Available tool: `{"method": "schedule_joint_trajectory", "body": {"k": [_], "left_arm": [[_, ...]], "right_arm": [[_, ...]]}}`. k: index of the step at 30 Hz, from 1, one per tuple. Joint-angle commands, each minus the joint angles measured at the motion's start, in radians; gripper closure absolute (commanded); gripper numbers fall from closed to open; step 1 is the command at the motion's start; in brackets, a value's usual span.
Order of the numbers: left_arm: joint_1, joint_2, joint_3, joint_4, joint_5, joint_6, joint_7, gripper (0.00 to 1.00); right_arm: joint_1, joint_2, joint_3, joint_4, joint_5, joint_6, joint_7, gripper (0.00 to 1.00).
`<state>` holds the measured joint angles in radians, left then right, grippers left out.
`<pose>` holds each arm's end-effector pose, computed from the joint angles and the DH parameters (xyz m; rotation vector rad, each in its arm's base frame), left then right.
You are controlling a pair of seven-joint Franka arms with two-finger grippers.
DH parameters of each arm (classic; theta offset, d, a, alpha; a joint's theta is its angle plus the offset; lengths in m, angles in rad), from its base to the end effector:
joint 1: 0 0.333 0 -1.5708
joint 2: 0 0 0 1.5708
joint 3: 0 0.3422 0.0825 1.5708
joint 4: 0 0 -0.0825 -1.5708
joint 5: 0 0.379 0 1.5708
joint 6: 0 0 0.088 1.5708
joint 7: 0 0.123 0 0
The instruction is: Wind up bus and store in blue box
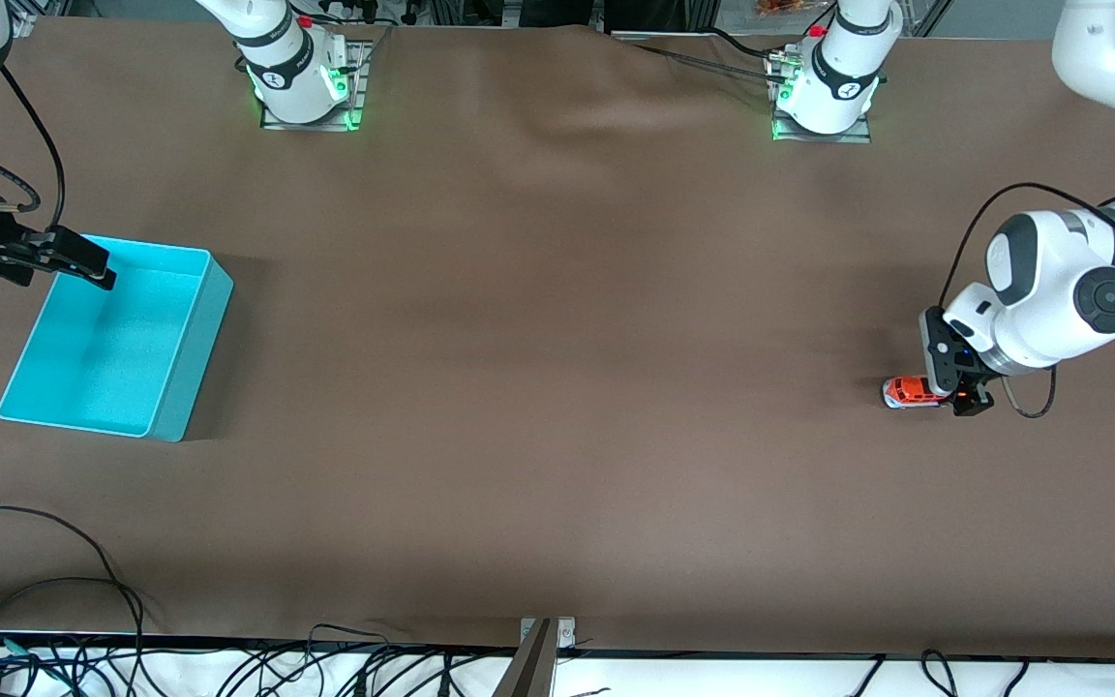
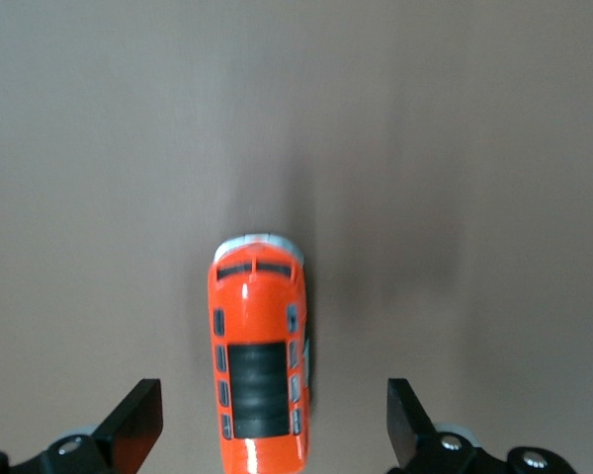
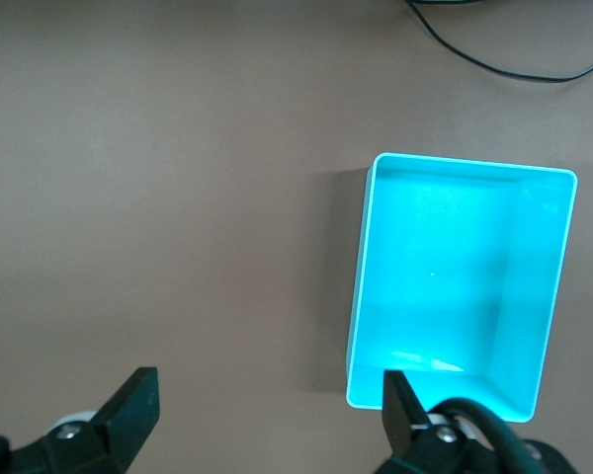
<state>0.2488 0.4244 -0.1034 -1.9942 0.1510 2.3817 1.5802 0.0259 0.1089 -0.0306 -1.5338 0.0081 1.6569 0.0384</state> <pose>0.6052 0.0942 0.2564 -2.2467 2.1735 0.1039 0.5929 -0.0009 0.5976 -3.1358 0.0683 -0.0222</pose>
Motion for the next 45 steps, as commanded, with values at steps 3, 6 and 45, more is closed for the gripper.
{"method": "schedule_joint_trajectory", "body": {"k": [3,6,45], "left_arm": [[0.035,0.059,-0.01,-0.005,0.022,0.097,0.043,0.0],[0.035,0.069,-0.01,-0.005,0.022,0.114,0.043,0.0],[0.032,0.074,-0.045,-0.035,0.005,0.136,0.015,0.85]], "right_arm": [[-0.007,0.009,0.001,0.024,0.013,-0.005,-0.002,0.0],[-0.007,0.009,0.001,0.024,0.013,-0.005,-0.002,0.0],[-0.007,0.011,0.001,0.024,0.013,-0.005,-0.002,0.0]]}}
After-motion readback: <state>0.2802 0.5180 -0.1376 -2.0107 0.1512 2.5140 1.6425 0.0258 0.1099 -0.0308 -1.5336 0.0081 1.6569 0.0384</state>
